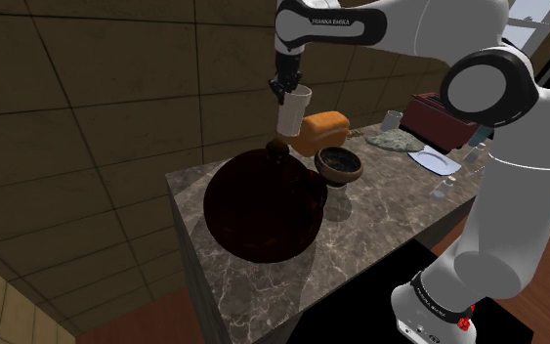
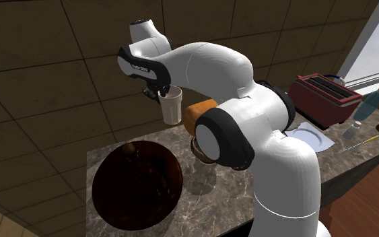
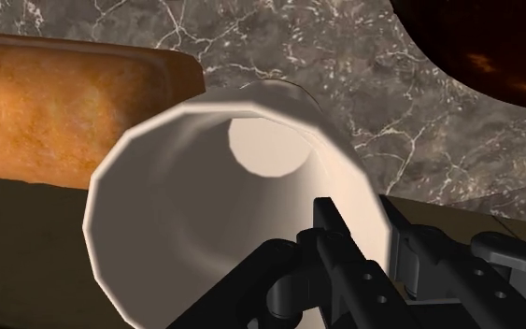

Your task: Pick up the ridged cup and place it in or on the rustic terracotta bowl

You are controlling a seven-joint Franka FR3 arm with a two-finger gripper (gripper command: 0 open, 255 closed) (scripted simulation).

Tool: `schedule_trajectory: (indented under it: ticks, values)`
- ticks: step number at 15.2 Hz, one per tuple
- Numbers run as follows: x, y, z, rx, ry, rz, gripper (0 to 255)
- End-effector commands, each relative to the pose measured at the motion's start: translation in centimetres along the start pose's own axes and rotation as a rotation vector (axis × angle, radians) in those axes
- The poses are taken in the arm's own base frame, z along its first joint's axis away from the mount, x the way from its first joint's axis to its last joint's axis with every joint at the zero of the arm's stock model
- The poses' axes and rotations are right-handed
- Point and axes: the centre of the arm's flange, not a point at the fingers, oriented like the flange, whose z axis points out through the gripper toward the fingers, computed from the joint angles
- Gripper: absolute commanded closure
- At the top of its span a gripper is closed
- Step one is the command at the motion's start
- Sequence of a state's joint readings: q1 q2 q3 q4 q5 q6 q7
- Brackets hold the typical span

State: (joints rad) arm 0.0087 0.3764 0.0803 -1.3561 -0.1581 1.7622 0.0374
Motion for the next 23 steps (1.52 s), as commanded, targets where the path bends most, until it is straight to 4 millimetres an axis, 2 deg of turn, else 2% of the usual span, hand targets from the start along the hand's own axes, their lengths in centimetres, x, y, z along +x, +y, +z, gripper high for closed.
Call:
schedule_trajectory:
  ticks: [1,7,23]
  values:
    - [0.1,0.2,-1.1,0.000,0.000,0.000,255]
    - [0.2,0.6,-4.0,0.000,0.000,0.000,255]
    - [-18.5,9.3,-8.7,0.000,0.000,0.000,255]
